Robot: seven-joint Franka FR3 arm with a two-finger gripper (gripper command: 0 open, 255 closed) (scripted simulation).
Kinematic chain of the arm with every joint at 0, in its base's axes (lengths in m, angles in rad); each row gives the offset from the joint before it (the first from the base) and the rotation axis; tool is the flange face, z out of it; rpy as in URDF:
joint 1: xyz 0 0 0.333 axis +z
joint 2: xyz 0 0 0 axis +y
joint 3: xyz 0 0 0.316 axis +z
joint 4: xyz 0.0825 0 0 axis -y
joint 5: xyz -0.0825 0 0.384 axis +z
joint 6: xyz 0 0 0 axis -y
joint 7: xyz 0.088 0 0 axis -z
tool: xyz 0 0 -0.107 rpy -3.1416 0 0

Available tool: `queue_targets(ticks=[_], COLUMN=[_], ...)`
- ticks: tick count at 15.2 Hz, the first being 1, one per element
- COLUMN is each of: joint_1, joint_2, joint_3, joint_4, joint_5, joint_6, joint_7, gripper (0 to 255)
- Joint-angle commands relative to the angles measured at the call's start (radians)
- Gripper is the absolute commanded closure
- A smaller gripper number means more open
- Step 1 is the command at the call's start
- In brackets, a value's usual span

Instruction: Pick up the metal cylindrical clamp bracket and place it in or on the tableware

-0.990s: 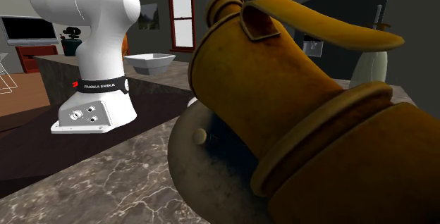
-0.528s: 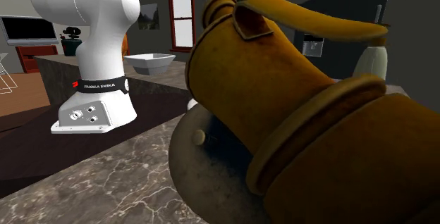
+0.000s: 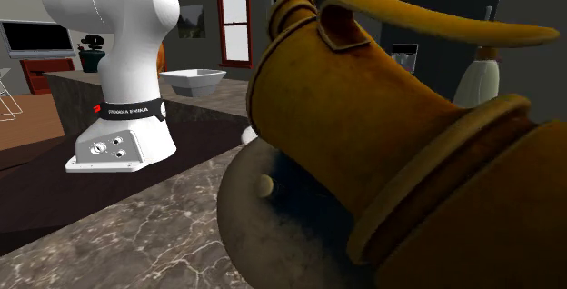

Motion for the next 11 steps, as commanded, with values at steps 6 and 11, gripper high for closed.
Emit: queue_targets(ticks=[6,11], joint_1=[-0.005,-0.006], joint_2=[0.003,0.002], joint_3=[0.0,0.001], joint_4=[-0.005,-0.004], joint_5=[0.002,0.002], joint_6=[0.021,0.02], joint_7=[-0.004,-0.003], gripper=[0,0])
